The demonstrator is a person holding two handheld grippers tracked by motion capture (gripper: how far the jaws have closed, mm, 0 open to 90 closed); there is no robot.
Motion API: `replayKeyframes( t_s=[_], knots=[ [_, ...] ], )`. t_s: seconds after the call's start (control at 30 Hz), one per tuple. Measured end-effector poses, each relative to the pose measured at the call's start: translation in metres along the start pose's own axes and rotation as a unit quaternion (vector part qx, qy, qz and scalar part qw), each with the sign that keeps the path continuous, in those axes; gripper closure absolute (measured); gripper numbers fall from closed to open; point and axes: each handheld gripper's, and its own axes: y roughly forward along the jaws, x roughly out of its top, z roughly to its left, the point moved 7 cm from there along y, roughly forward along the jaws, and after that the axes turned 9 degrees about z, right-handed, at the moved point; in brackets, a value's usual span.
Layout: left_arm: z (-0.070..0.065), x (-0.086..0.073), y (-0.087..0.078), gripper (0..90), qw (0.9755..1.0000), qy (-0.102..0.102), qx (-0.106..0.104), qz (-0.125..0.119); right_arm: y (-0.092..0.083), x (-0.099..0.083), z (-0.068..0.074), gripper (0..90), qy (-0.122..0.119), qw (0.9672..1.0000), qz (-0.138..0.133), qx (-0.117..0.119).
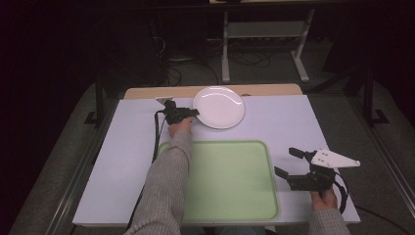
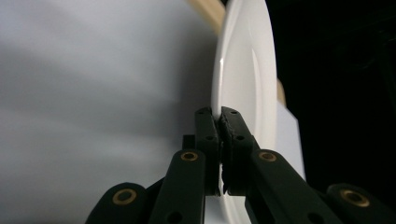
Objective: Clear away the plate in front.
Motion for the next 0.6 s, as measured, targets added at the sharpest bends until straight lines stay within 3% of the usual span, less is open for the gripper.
replayKeyframes(
  t_s=[0.1, 0.4, 0.6],
  knots=[
    [-0.0054, 0.0006, -0.0009, 87.5, 0.9999, 0.004, -0.002, -0.012, -0.0002, -0.0002, 0.0003, 13.3, 0.001, 1.0000, 0.000, 0.000],
    [-0.0031, -0.0011, -0.0017, 87.0, 0.9995, -0.018, -0.023, -0.014, -0.0014, -0.0011, -0.0012, 13.4, 0.006, 1.0000, -0.001, 0.000],
    [-0.0028, 0.0013, -0.0071, 86.9, 0.9995, -0.013, -0.024, -0.014, -0.0014, -0.0016, -0.0021, 13.3, 0.007, 1.0000, -0.001, -0.001]
  ],
)
